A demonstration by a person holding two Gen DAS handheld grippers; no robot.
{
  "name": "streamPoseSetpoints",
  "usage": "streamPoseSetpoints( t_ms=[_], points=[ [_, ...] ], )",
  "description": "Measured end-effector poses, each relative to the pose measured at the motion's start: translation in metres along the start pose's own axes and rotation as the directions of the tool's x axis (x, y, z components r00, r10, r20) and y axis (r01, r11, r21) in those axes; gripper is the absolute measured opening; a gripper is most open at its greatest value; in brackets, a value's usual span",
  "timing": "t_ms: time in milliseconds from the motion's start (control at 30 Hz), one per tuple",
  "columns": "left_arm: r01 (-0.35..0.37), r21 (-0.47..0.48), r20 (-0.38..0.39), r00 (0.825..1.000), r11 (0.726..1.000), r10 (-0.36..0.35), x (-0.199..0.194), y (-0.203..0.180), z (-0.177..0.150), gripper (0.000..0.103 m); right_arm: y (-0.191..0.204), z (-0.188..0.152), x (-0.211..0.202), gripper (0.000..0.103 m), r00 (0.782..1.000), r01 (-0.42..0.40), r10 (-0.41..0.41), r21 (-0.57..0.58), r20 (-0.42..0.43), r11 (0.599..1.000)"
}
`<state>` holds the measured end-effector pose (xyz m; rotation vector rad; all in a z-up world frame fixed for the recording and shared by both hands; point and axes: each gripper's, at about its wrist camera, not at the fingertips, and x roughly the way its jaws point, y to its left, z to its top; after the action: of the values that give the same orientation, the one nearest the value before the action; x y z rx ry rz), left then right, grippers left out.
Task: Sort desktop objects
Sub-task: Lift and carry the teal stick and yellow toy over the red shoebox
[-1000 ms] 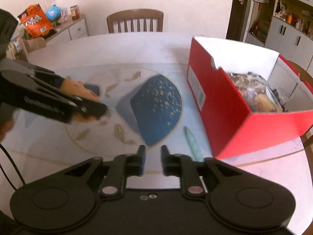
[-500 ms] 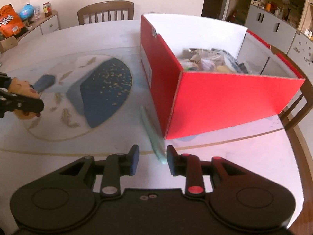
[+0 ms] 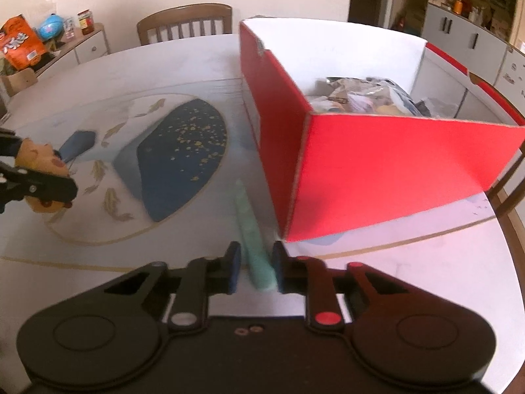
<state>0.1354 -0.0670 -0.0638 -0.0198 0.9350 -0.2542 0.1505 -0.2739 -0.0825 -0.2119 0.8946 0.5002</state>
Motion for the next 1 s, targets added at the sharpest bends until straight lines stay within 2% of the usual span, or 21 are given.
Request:
streamPoseSetpoints(
  t_ms=[267, 600, 1000],
  points=[
    [0.013, 0.003, 0.011, 1.0, 1.0, -0.013, -0.003, -0.003, 0.001, 0.071, 0.002, 0.002, -0.01, 0.013, 1.0, -0.018, 0.018, 0.03, 0.017, 0.999],
    [0.048, 0.023, 0.058, 0.997, 0.999, -0.049, -0.014, -0.014, 0.009, 0.071, 0.007, 0.009, -0.047, 0.013, 0.996, -0.061, 0.057, 0.063, 0.072, 0.996],
    [0.096, 0.058, 0.118, 0.988, 0.994, -0.102, -0.035, -0.033, 0.023, 0.071, 0.007, 0.019, -0.091, 0.013, 0.988, -0.075, 0.064, 0.078, 0.141, 0.994]
  ],
)
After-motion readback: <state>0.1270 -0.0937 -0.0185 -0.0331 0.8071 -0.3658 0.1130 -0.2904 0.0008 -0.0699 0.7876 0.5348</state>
